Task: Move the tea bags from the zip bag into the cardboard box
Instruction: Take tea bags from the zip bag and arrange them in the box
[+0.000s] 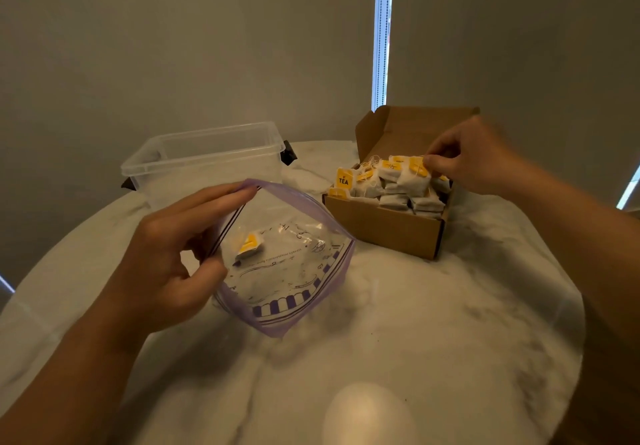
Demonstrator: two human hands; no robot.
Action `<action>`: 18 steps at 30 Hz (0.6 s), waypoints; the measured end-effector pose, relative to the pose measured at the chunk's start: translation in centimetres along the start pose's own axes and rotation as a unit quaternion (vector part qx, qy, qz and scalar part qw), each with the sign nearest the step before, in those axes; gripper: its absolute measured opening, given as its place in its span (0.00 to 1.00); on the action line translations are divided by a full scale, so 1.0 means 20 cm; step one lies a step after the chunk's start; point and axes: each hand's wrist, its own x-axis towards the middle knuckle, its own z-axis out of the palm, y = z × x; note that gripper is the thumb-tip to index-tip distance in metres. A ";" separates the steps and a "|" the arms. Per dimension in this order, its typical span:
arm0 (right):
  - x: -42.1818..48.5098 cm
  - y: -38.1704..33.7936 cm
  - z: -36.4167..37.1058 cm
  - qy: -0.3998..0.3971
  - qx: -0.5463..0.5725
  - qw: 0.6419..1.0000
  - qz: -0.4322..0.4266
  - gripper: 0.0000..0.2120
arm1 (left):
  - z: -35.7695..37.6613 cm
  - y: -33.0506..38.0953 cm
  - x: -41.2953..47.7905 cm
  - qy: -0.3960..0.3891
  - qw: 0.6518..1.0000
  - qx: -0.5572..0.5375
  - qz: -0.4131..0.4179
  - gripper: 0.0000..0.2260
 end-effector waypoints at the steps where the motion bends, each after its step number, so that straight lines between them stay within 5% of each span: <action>1: 0.00 0.00 0.00 0.009 -0.001 1.000 -0.001 0.04 | 0.00 0.00 0.00 0.002 1.000 -0.002 -0.003 0.27; 9: -0.12 -0.06 -0.04 0.064 -0.004 0.998 0.022 0.02 | 0.01 -0.01 0.00 0.026 0.999 0.010 -0.022 0.27; 13: -0.41 -0.30 -0.10 0.101 0.157 0.982 0.021 0.04 | 0.02 0.00 0.00 0.030 0.999 0.027 -0.020 0.27; 18: -0.74 -0.71 -0.03 -0.111 0.428 0.897 0.020 0.05 | 0.05 0.05 0.02 0.009 0.998 0.067 -0.008 0.29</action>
